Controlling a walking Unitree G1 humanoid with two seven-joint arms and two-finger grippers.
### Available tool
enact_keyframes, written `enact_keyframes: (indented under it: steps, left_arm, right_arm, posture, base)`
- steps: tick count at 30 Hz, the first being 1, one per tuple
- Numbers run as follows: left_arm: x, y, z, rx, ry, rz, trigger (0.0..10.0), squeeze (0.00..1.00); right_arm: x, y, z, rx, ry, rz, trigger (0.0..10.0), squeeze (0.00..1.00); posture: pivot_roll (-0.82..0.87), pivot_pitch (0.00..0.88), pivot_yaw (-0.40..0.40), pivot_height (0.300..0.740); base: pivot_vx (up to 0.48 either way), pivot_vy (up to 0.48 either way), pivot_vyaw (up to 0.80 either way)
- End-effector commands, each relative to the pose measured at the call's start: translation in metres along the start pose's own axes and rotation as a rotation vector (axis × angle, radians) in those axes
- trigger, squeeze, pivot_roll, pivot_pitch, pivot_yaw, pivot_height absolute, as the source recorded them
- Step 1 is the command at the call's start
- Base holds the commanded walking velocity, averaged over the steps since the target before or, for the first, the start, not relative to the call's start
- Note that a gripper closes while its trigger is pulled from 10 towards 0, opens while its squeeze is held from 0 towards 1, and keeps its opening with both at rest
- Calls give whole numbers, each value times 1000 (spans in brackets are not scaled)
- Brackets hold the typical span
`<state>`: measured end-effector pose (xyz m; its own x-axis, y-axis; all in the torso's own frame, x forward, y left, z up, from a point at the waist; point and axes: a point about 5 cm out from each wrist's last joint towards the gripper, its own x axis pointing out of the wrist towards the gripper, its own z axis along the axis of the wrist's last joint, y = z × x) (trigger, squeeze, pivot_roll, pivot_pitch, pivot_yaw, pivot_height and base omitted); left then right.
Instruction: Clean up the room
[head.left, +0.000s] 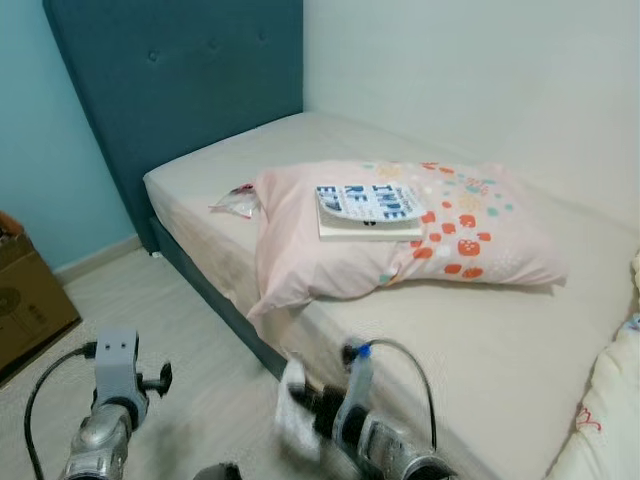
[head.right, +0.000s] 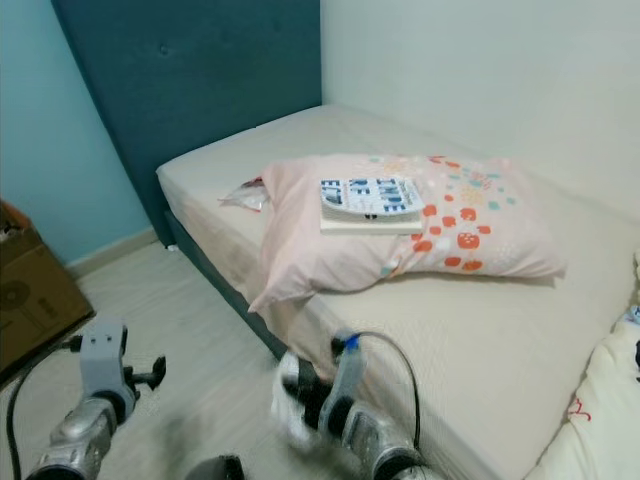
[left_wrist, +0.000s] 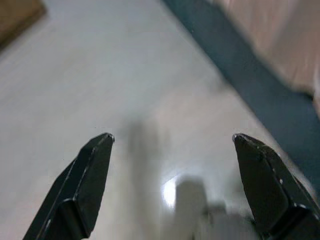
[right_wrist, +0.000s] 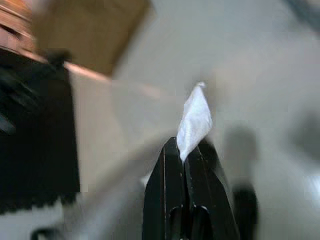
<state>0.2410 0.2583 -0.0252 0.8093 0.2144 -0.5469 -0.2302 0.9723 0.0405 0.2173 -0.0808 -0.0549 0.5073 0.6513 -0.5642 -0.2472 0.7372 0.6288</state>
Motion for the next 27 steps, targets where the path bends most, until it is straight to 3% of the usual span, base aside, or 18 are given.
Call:
enact_keyframes:
  steps: [1, 6, 7, 15, 17, 20, 27]
  left_arm:
    - [-5, 1, -21, -4, 90, 19, 10000, 0]
    - [-19, 7, -55, -1, 221, 65, 10000, 0]
    - [-25, 11, -67, -2, 262, 89, 10000, 0]
    - [-40, 18, -93, -20, 352, 147, 10000, 0]
    - [-40, 18, -93, -20, 352, 147, 10000, 0]
    - [-43, 15, -99, -19, 375, 155, 10000, 0]
    - [-40, 9, -95, -3, 371, 135, 10000, 0]
  right_arm:
    - [-4, -7, -4, -8, 27, -57, 0, 0]
    - [-14, -21, -27, 18, 99, -147, 0, 0]
    - [-16, -23, -33, -43, 142, -165, 0, 0]
    - [-16, -24, -39, -105, 193, -230, 0, 0]
    - [-16, -24, -39, -105, 193, -230, 0, 0]
    - [-19, -28, -46, -191, 255, -264, 0, 0]
    - [-24, -35, -47, -214, 265, -311, 0, 0]
  posture:
    - [0, 0, -54, 628]
    - [-3, 0, -64, 642]
    - [-7, 0, -65, 647]
    - [9, 0, -90, 666]
    - [9, 0, -90, 666]
    - [22, 0, -102, 680]
    - [24, 0, -109, 709]
  base:
    - [0, 0, 0]
    - [0, 0, 0]
    - [0, 0, 0]
    - [0, 0, 0]
    - [0, 0, 0]
    - [0, 0, 0]
    - [0, 0, 0]
